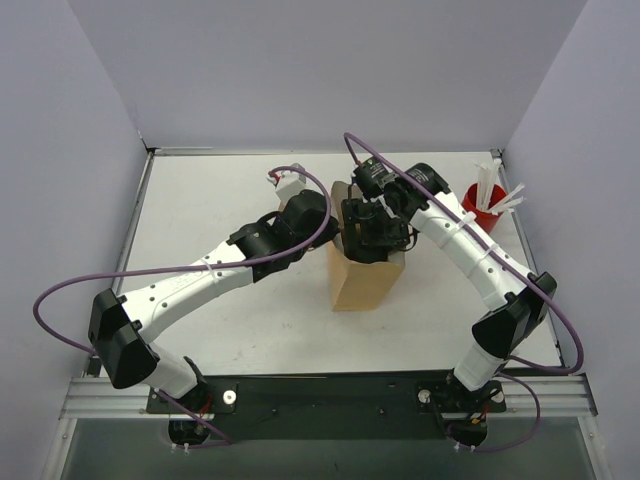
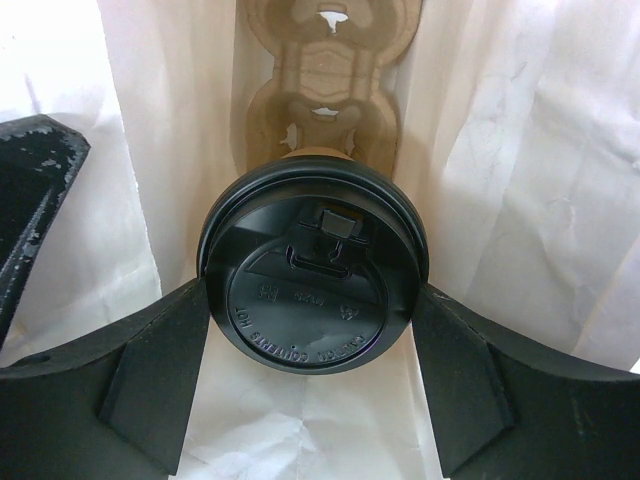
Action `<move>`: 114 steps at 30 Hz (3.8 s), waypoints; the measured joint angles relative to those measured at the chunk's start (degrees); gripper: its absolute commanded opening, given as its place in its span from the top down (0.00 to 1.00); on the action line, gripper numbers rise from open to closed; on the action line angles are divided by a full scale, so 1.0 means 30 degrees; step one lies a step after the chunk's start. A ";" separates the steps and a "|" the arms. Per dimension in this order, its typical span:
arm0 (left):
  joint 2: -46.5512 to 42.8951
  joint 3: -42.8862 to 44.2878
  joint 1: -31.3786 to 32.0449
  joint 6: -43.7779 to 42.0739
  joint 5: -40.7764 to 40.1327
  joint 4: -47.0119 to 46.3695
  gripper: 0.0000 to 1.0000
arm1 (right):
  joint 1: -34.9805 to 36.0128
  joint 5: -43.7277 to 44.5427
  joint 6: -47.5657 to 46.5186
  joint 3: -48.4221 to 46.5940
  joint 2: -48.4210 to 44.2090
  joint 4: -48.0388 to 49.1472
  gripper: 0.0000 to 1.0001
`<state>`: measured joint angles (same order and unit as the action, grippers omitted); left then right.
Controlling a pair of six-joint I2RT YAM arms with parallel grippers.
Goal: Pack the takeout coffee
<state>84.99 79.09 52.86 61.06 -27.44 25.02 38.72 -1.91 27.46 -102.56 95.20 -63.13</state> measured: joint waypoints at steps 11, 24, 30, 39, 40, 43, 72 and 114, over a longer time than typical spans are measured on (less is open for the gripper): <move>-0.0291 -0.0546 0.0000 -0.0007 -0.0138 0.0007 1.00 | 0.0000 -0.0153 0.0102 0.0699 0.0000 0.0430 0.52; -0.0364 -0.0648 0.0000 -0.0080 -0.0109 0.0000 1.00 | 0.0000 0.0219 0.0087 0.0969 0.0029 0.0729 0.52; -0.0364 -0.0648 0.0000 -0.0168 0.0073 0.0007 1.00 | 0.0146 0.0430 -0.0066 0.1129 0.0168 0.0823 0.53; -0.0364 -0.0648 0.0000 -0.0306 0.0160 0.0015 1.00 | 0.0255 0.0554 -0.0189 0.1872 0.0780 0.0998 0.53; -0.0364 -0.0648 0.0000 -0.0306 0.0160 0.0015 1.00 | 0.0255 0.0561 -0.0189 0.1953 0.0787 0.1027 0.53; -0.0364 -0.0648 0.0000 -0.0364 0.0168 0.0029 1.00 | 0.0255 0.0568 -0.0189 0.2120 0.0787 0.1144 0.54; -0.0364 -0.0699 -0.0007 -0.0444 0.0219 0.0291 1.00 | 0.0255 0.0634 -0.0117 0.4095 0.0787 0.2448 0.57; -0.0364 -0.0750 -0.0007 -0.0656 0.0576 0.0466 1.00 | 0.0270 0.1923 0.0306 0.5982 0.0991 0.4998 0.58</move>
<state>83.90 76.84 52.84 59.09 -25.71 26.41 39.53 3.86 28.38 -84.62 98.17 -48.14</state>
